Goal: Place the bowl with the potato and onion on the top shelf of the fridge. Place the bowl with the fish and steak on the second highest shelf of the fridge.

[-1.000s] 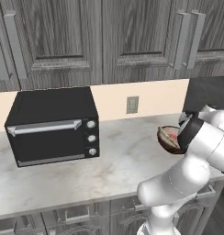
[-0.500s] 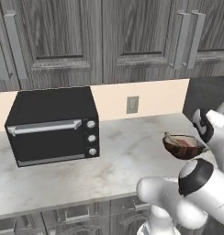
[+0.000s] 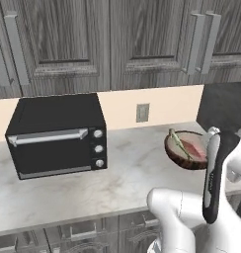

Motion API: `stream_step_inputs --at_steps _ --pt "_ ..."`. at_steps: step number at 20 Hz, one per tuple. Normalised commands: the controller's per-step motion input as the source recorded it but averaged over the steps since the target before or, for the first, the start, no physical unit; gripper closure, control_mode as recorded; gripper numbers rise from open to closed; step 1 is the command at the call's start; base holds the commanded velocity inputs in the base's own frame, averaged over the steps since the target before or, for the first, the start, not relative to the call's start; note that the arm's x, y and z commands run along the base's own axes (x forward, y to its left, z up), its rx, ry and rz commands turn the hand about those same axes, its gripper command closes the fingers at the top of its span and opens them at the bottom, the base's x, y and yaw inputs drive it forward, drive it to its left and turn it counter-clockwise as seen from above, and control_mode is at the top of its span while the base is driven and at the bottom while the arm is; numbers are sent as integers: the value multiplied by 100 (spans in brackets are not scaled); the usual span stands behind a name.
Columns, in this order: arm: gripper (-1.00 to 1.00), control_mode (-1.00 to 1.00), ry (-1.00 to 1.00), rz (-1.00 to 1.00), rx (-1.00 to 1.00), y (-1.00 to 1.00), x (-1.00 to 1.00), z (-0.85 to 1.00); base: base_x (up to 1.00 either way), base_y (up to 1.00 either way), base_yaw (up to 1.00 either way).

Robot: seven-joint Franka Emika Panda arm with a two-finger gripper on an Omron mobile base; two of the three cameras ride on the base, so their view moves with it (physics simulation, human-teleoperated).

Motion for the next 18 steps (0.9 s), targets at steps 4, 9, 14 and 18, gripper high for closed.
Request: stream_step_inputs --at_steps 4,9,14,18 --pt "100 -100 -39 0 -2 60 -100 76 0 0 0" --pt "100 100 -3 0 0 0 -7 6 -30 -6 3" --pt "100 100 0 0 0 0 0 0 -100 -42 15" --pt "100 100 0 0 0 0 0 0 -100 -59 16"
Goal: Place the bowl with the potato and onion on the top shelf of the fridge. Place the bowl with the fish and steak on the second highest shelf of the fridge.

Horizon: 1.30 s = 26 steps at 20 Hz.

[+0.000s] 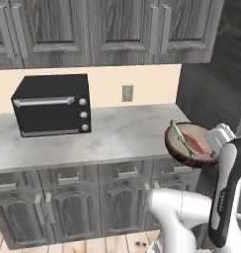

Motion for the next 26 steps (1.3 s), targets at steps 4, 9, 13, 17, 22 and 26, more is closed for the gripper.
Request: stream_step_inputs --at_steps 4,9,13,17,22,26 --pt "100 100 0 0 0 0 0 0 -100 -48 18" --pt "100 100 0 0 0 0 0 0 -100 -79 16" --pt "100 100 0 0 0 0 0 0 -63 -100 3" --pt "100 100 0 0 0 0 0 0 33 -100 -20" --pt "100 100 0 0 0 0 0 0 87 -100 -28" --pt "100 100 0 0 0 0 0 0 100 -57 -19"
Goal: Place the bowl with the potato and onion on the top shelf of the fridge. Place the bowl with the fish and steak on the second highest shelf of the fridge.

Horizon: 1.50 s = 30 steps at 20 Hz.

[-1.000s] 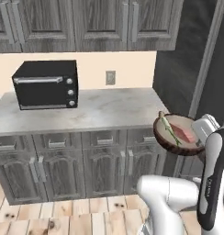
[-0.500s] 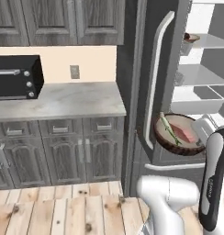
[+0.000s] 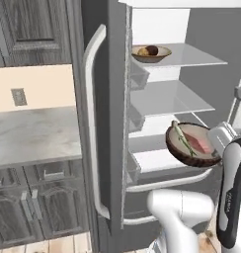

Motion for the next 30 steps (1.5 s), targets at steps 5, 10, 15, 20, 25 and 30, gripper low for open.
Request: stream_step_inputs --at_steps 5,10,15,20,25,30 --pt "100 100 0 0 0 0 0 0 64 17 0" --pt "100 100 0 0 0 0 0 0 76 26 0" --pt "100 -100 0 -10 5 -1 79 23 18 0 0" --pt "100 -100 0 -13 6 -11 100 24 0 0 0" --pt "100 -100 6 -8 0 -54 100 -14 0 0 0" --pt "100 -100 1 0 1 -9 100 0 0 0 0"
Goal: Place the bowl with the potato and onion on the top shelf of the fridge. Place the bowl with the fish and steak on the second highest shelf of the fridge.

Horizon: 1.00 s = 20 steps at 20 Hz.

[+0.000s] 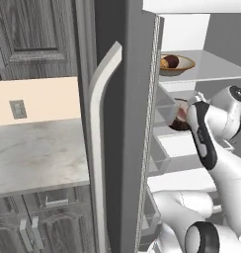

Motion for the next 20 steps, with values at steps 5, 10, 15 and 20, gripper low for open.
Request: stream_step_inputs --at_steps 5,10,15,20 --pt "100 -100 0 0 0 -1 100 -33 0 0 0" --pt "-100 -100 -2 0 0 0 100 -32 0 0 0" --pt "-100 -100 0 0 1 -7 9 3 0 0 0" --pt "-100 -100 -9 0 3 -34 -94 53 0 0 0"
